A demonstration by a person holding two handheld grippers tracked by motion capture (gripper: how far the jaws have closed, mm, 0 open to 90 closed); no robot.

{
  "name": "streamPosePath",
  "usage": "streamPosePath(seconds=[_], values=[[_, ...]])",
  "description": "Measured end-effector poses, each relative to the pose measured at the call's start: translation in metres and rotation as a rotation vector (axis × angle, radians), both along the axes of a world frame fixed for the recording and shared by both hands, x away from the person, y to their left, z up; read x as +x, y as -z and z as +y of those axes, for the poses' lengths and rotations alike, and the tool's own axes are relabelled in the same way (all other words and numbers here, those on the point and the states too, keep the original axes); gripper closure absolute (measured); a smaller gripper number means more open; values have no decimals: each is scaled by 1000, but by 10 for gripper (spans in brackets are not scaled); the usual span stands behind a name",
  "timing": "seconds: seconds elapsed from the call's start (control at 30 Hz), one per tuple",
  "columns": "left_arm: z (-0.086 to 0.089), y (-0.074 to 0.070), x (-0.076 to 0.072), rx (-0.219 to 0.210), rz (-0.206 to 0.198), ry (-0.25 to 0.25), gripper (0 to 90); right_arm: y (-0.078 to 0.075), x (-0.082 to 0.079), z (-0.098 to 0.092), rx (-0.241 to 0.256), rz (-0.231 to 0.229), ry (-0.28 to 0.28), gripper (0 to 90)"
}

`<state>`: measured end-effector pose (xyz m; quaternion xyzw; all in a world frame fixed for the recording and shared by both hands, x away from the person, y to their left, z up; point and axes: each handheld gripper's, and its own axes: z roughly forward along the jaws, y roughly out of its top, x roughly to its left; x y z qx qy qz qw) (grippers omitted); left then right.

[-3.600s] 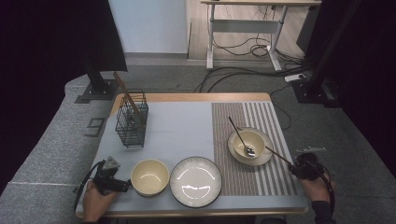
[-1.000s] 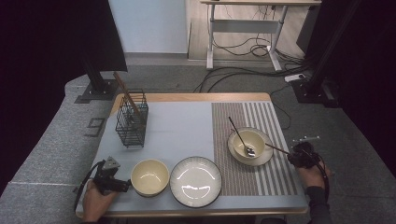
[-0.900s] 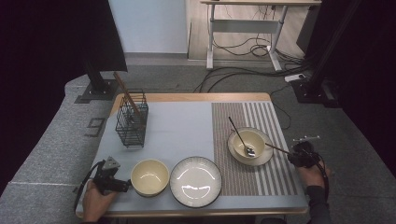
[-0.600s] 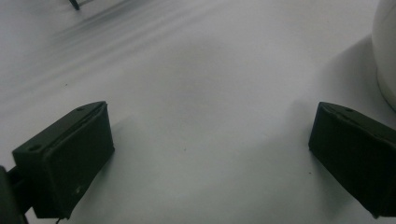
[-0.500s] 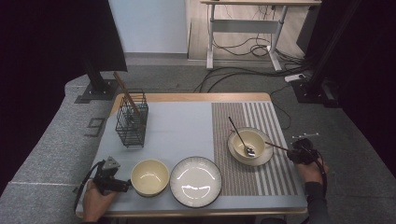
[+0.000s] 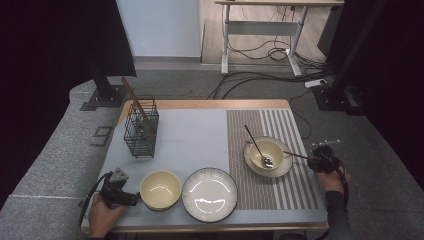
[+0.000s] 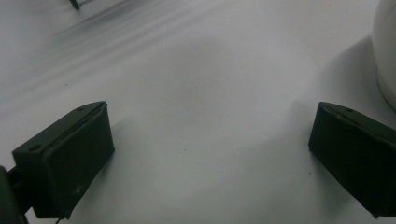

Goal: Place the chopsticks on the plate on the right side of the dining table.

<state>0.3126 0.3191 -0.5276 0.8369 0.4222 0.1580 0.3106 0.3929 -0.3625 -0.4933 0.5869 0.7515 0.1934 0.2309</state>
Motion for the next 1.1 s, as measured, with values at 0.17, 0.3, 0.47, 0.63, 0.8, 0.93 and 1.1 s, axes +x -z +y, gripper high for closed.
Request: streamPosePath(seconds=[0.17,0.3,0.47,0.63,0.8,0.93,1.1], values=[[0,0,0,0,0,0,0,0,3,-1,-9,-3,1,739],[0,0,0,0,0,0,0,-1,6,-1,-13,-2,1,752],[0,0,0,0,0,0,0,0,9,-1,-16,-7,-3,765],[0,0,0,0,0,0,0,0,11,3,-16,-14,-17,766],[0,0,0,0,0,0,0,0,12,8,-16,-19,-35,760],[0,0,0,0,0,0,0,1,13,8,-33,-15,-23,729],[0,0,0,0,-1,-1,0,2,16,8,-38,-20,-17,734]])
